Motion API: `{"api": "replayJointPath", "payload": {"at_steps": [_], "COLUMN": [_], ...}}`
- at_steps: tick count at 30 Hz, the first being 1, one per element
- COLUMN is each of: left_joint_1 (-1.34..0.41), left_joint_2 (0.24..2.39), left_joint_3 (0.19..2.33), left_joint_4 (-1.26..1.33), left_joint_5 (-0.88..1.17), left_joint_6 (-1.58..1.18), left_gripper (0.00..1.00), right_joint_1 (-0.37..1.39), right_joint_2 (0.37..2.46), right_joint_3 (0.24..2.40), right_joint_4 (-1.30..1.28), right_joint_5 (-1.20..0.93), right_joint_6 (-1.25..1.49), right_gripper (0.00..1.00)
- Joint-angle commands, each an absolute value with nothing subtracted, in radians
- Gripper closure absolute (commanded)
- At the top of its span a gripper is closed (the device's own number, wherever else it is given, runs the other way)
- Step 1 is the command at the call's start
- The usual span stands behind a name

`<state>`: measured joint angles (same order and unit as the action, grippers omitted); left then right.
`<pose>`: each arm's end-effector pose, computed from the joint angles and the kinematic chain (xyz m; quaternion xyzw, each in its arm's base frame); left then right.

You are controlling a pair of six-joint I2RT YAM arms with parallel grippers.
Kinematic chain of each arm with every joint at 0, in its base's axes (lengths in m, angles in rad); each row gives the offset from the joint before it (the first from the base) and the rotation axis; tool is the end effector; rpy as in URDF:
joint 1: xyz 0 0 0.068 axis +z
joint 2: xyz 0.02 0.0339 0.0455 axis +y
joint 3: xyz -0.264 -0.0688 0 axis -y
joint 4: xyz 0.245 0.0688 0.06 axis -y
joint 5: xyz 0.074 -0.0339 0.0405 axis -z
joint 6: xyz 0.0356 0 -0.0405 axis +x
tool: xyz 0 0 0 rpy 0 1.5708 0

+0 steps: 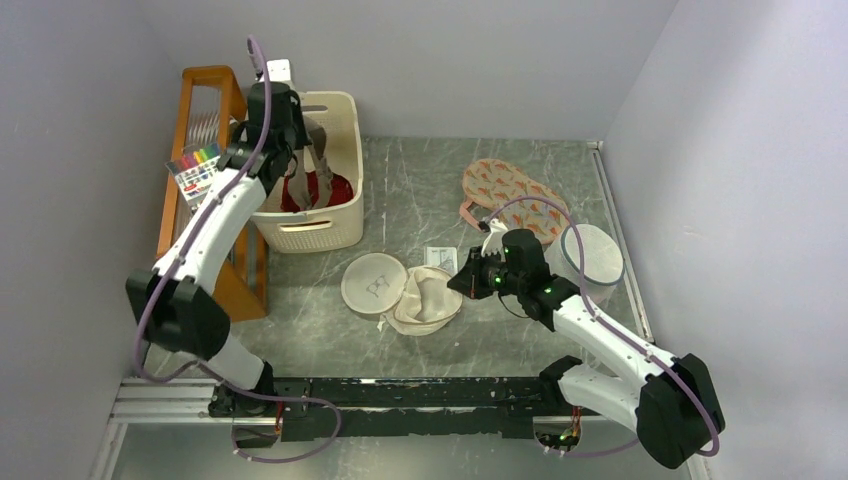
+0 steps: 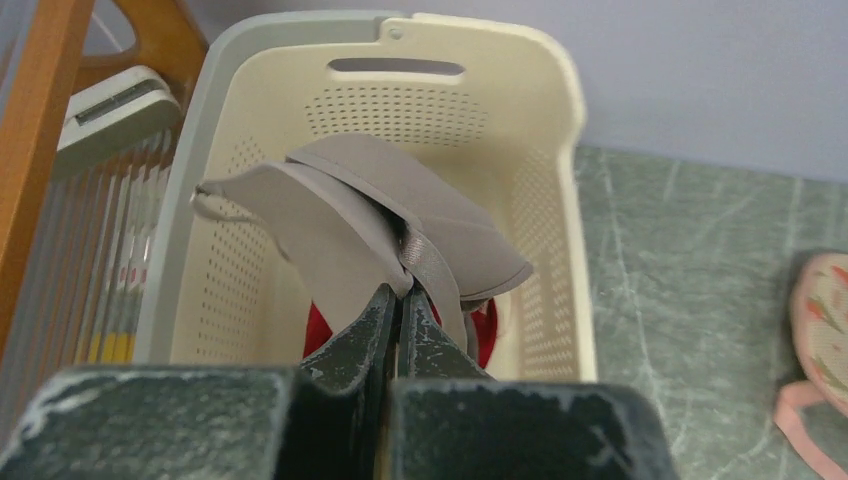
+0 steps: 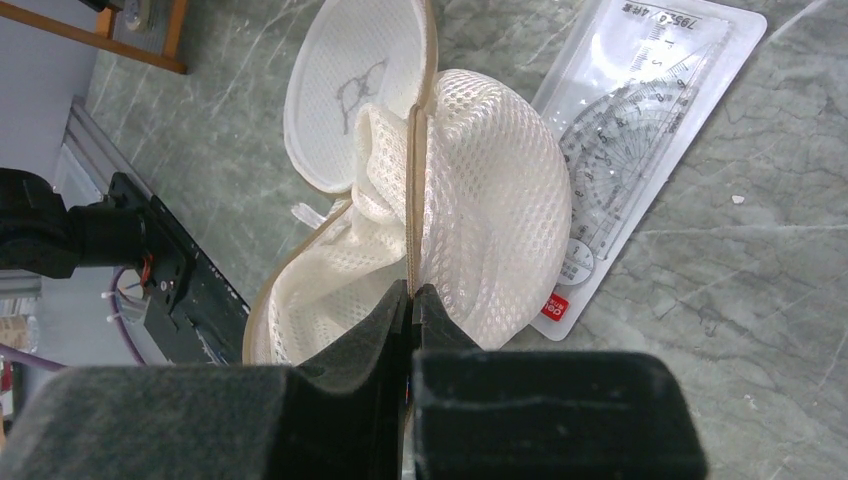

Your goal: Unzip the laundry bag and remove the bra

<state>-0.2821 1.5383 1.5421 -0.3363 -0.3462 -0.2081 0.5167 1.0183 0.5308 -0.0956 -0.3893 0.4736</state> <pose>0.3470 -0.0880 0.4032 -0.0702 0.8054 -0.0026 0.5886 0.1805 0.1181 0.2176 -0.1103 0.8617 0.3708 0.3283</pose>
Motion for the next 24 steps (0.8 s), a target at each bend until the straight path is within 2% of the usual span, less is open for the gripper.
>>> {"api": "replayJointPath", "payload": {"at_steps": [1, 3, 5, 8, 10, 14, 17, 20, 24], "left_joint_1": [-0.212, -0.189, -0.173, -0.169, -0.169, -0.170, -0.172, -0.208, -0.348], "left_joint_2": [1.658, 1.732, 1.807, 1.916, 1.913, 1.750, 1.612, 1.473, 1.325], "left_joint_3": [1.700, 1.782, 1.874, 2.045, 2.078, 1.863, 1.684, 1.526, 1.377], "left_joint_4": [-0.446, -0.478, -0.518, -0.622, -0.642, -0.526, -0.462, -0.419, -0.455], "left_joint_5": [-0.255, -0.223, -0.192, -0.176, -0.135, 0.000, 0.090, 0.167, 0.164], "left_joint_6": [-0.269, -0.261, -0.249, -0.243, -0.264, -0.324, -0.393, -0.422, -0.418], "left_gripper": [0.93, 0.93, 0.88, 0.67, 0.54, 0.30, 0.18, 0.12, 0.12], "right_joint_1": [0.518, 0.518, 0.518, 0.518, 0.518, 0.518, 0.520, 0.521, 0.522], "right_joint_2": [1.020, 1.016, 1.015, 1.020, 1.022, 1.023, 1.027, 1.030, 1.031], "right_joint_3": [0.548, 0.545, 0.544, 0.552, 0.558, 0.556, 0.545, 0.529, 0.517], "right_joint_4": [-0.081, -0.078, -0.075, -0.077, -0.079, -0.079, -0.072, -0.062, -0.051], "right_joint_5": [-0.397, -0.397, -0.398, -0.403, -0.404, -0.403, -0.407, -0.412, -0.408], "right_joint_6": [0.469, 0.470, 0.469, 0.468, 0.468, 0.467, 0.470, 0.473, 0.472], "right_gripper": [1.00, 1.00, 1.00, 1.00, 1.00, 1.00, 1.00, 1.00, 1.00]}}
